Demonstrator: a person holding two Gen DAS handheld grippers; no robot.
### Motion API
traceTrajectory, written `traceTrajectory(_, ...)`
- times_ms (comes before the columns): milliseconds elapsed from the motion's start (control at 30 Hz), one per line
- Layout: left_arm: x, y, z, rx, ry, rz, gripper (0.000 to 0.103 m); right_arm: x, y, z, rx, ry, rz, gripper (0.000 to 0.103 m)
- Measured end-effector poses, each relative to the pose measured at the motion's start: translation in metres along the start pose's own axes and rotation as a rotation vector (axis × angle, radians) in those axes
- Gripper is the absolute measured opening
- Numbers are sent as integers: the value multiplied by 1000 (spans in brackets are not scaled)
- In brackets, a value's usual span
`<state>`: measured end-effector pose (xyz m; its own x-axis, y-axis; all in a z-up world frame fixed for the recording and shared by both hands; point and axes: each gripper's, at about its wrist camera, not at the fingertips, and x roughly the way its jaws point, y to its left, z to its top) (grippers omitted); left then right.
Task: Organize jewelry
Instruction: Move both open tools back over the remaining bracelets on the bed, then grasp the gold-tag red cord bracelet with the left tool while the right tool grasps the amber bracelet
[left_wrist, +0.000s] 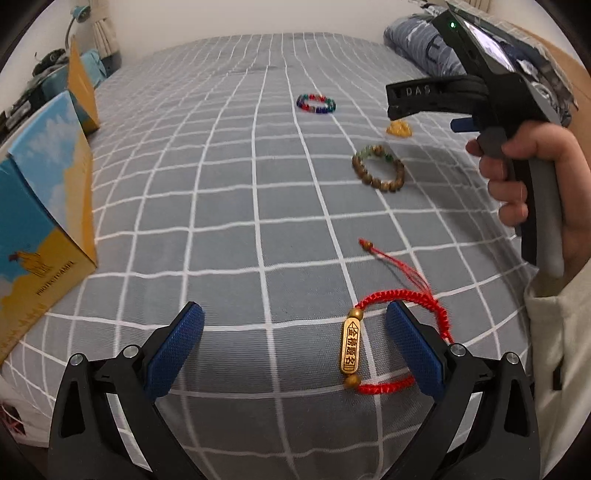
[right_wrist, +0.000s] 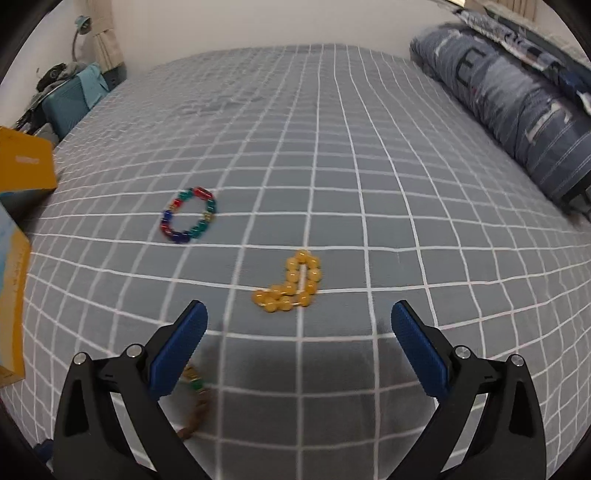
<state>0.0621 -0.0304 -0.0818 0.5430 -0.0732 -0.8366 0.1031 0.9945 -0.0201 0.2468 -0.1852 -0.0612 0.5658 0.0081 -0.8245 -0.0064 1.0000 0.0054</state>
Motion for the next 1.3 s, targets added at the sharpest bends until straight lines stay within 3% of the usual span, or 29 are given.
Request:
traceTrajectory(233, 9, -6, -3, -5, -5, 41, 97, 26, -6, 3, -15, 34, 5, 96)
traceTrajectory(400, 11, -5, -1, -9, 10, 37, 92, 38, -15, 5, 11, 57, 24, 83)
traceTrajectory(533, 9, -11, -3, 10, 9, 29, 77, 38, -18, 4, 18, 50, 15, 72)
traceTrajectory(700, 7, -10, -4, 4, 15, 15, 59, 33, -11, 0, -21, 40, 14, 49)
traceTrajectory(800, 6, -10, -4, 9, 18, 11, 55, 32, -9, -2, -33, 37, 16, 32)
traceTrajectory(867, 5, -9, -3, 5, 20, 11, 52, 31, -10, -2, -26, 37, 19, 27)
traceTrajectory(967, 4, -7, -2, -3, 26, 19, 37, 31, -11, -3, -32, 40, 20, 20)
traceTrajectory(1033, 2, -5, 0, -5, 15, 35, 9, 30, -11, -4, -40, 39, 17, 14)
traceTrajectory(1300, 0, 1, 1, -37, -1, 23, 8, 21, -16, -5, -1, 19, 45, 9)
